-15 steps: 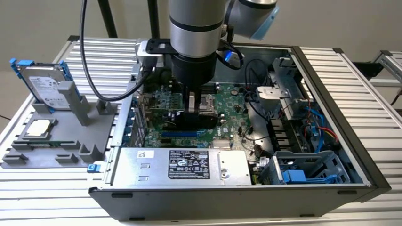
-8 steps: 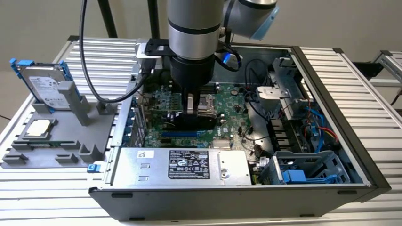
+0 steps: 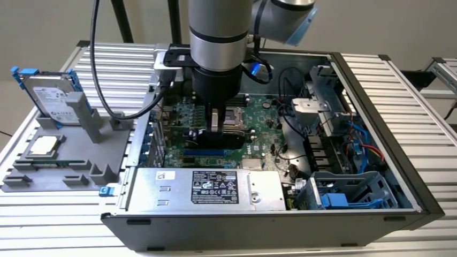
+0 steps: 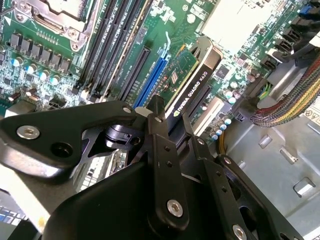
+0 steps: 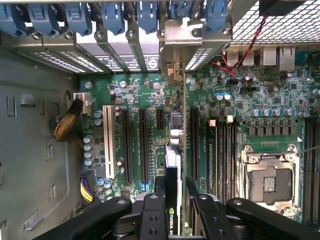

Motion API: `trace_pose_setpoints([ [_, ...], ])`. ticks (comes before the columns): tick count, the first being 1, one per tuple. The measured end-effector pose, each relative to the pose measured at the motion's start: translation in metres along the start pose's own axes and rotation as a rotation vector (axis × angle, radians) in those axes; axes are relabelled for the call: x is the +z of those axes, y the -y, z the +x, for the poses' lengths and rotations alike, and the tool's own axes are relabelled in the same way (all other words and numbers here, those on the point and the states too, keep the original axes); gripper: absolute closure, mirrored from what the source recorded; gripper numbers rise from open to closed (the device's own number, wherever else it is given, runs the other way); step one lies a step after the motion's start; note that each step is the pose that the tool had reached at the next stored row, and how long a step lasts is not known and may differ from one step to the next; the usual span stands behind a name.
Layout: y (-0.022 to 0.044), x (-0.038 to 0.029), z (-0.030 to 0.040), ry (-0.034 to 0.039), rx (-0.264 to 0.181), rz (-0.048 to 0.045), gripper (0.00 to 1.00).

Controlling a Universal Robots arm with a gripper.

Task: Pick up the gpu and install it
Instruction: 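Insert the gpu into the slot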

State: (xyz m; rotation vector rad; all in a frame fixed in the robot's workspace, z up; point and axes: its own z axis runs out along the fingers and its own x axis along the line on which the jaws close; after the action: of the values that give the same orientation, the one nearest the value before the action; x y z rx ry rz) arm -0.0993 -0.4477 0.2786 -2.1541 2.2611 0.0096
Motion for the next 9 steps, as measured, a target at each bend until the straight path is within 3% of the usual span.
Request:
trace_pose_setpoints([
  [9,-0.0009,0.0034,-0.0002,-0.0002,0.0,-0.0064,1.0],
])
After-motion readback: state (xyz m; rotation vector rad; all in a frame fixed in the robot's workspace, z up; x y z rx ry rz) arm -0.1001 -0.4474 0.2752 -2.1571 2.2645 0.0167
